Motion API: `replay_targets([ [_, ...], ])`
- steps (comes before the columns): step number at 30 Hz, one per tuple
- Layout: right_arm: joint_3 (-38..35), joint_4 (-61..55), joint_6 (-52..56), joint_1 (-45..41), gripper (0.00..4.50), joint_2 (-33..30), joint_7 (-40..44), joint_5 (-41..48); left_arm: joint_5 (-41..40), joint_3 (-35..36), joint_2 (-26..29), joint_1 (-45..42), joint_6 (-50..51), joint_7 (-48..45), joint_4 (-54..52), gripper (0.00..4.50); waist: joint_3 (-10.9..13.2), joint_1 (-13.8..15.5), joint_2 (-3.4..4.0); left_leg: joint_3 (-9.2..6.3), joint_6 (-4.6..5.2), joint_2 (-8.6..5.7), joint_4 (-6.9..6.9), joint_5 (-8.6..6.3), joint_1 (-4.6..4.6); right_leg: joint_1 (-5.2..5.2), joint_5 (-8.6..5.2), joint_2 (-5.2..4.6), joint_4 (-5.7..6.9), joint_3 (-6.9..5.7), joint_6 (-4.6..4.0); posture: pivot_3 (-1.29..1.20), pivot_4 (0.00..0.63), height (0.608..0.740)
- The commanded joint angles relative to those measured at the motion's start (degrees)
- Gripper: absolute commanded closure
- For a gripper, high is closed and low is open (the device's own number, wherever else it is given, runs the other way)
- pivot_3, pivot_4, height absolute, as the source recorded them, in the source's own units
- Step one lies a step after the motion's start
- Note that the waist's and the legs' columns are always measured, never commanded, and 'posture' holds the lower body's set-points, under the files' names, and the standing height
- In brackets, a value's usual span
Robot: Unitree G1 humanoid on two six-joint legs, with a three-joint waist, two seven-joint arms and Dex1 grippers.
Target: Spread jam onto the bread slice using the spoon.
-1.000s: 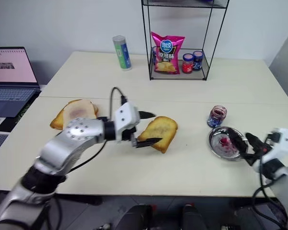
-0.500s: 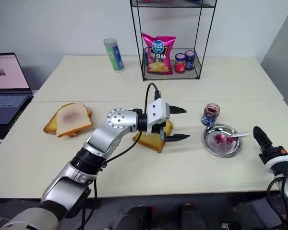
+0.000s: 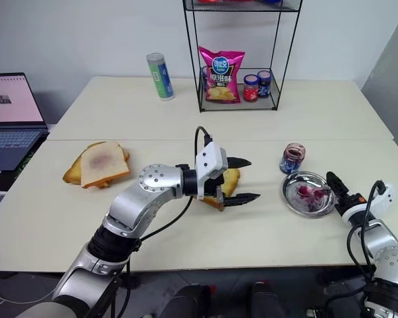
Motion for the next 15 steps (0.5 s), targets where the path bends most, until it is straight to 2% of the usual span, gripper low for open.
replay_targets([
  [1,0.5,3.8,-2.5,-2.8,0.0,0.1,2.8,-2.3,-0.7,1.9,1.2,0.1,1.1,0.2,-3.7,0.03,0.0,-0.1,0.0,0.04,0.0,0.0,0.0,0.0,0.05,0.02,0.01,0.0,0.01,0.01,0.01,0.0,0.15,0.74],
  [7,0.1,10.0,-5.7,-5.7,0.0,-0.2,6.2,-5.3,-1.0,1.5,2.0,1.2,2.4,0.0,-6.0,0.03,0.0,-0.1,-0.01,0.17,0.03,0.0,0.0,-0.01,0.28,0.21,0.02,0.0,0.01,0.03,0.03,0.0,0.15,0.74],
  [10,0.1,10.9,-5.4,-6.2,0.51,-0.2,7.5,-5.3,-0.6,2.0,2.7,1.3,2.1,-0.2,-5.7,0.0,0.0,-0.1,0.0,0.17,0.03,0.0,0.01,-0.01,0.29,0.22,0.03,-0.01,0.01,0.06,0.04,0.0,0.15,0.74],
  [15,-0.3,12.2,-5.1,-6.0,1.81,-0.7,9.7,-6.0,-0.2,2.0,2.9,1.3,1.1,-0.1,-4.6,0.0,0.0,-0.1,0.0,0.16,0.03,0.03,0.0,-0.02,0.3,0.22,0.03,-0.02,0.02,0.08,0.02,0.0,0.15,0.74],
])
